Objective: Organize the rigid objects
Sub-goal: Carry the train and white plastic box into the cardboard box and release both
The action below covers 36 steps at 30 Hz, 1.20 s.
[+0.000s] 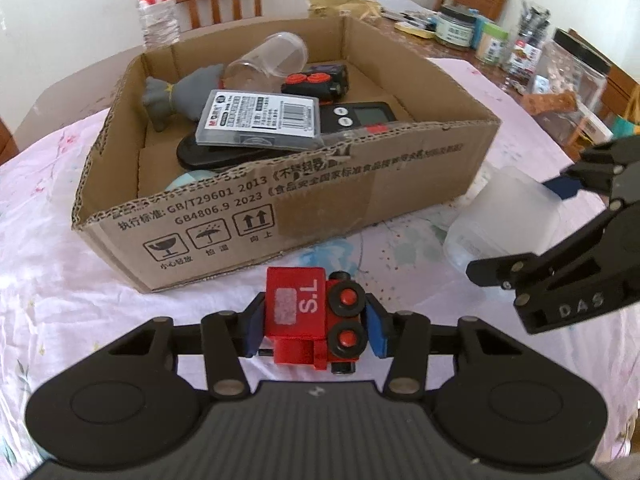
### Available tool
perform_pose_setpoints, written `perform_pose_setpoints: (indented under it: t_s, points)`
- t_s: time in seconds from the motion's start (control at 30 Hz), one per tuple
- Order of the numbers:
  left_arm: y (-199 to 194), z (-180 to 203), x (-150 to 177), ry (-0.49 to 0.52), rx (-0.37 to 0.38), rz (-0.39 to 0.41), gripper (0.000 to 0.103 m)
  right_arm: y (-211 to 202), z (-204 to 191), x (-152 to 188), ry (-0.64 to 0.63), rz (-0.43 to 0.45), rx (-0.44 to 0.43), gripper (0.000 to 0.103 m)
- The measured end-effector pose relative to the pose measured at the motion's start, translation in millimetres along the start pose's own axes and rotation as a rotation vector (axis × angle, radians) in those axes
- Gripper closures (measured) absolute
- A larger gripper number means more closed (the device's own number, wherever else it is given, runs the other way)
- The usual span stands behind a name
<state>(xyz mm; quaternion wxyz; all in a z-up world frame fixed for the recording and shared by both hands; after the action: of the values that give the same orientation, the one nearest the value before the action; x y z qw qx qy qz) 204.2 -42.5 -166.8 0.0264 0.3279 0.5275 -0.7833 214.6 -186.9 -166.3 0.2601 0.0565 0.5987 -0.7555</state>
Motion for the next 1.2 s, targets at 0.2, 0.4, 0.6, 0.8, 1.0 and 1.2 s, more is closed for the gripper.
perform_pose_setpoints:
  t_s: [0.2, 0.4, 0.6, 0.8, 1.0, 1.2]
  points:
    - [-11.6, -2.1, 1.9, 0.035, 0.031, -0.036, 0.055, -18.2, 4.8, 0.1, -0.019, 0.024, -0.016, 0.016]
    - [-42.7, 3.1, -7.9, 0.087, 0.087, -0.064, 0.055, -40.8, 9.6, -4.3, -0.062, 0.052, -0.048, 0.016]
    - [-77.5, 2.1, -40.9, 0.131, 0.113, -0.012, 0.055, -68.5, 18.8, -19.5, -0.091, 0.114, -0.052, 0.016]
    - [-80.5, -21.3, -86.0, 0.158, 0.056, 0.066, 0.055, -89.4, 28.0, -48.2, -0.092, 0.203, -0.032, 0.016]
    - [-48.7, -62.9, -116.8, 0.125, -0.003, 0.057, 0.055, -87.4, 28.8, -80.4, -0.093, 0.248, -0.023, 0.016]
    - [-14.5, -96.9, -128.4, 0.100, -0.053, 0.033, 0.055, -74.2, 31.3, -106.5, -0.072, 0.249, -0.012, 0.016]
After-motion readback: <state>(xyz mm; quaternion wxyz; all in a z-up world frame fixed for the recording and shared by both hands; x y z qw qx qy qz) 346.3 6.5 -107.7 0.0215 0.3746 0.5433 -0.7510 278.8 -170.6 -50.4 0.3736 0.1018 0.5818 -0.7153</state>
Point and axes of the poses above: each gripper's, at about its wrist camera, not at the fingertips, and y roughly the way its jaws point, z to its right, x to its underside, the point moved 6 cm from there along y, roughly the way its jaws point, and after that the axes turned 14 degrees about x, right-handed, at the moved point
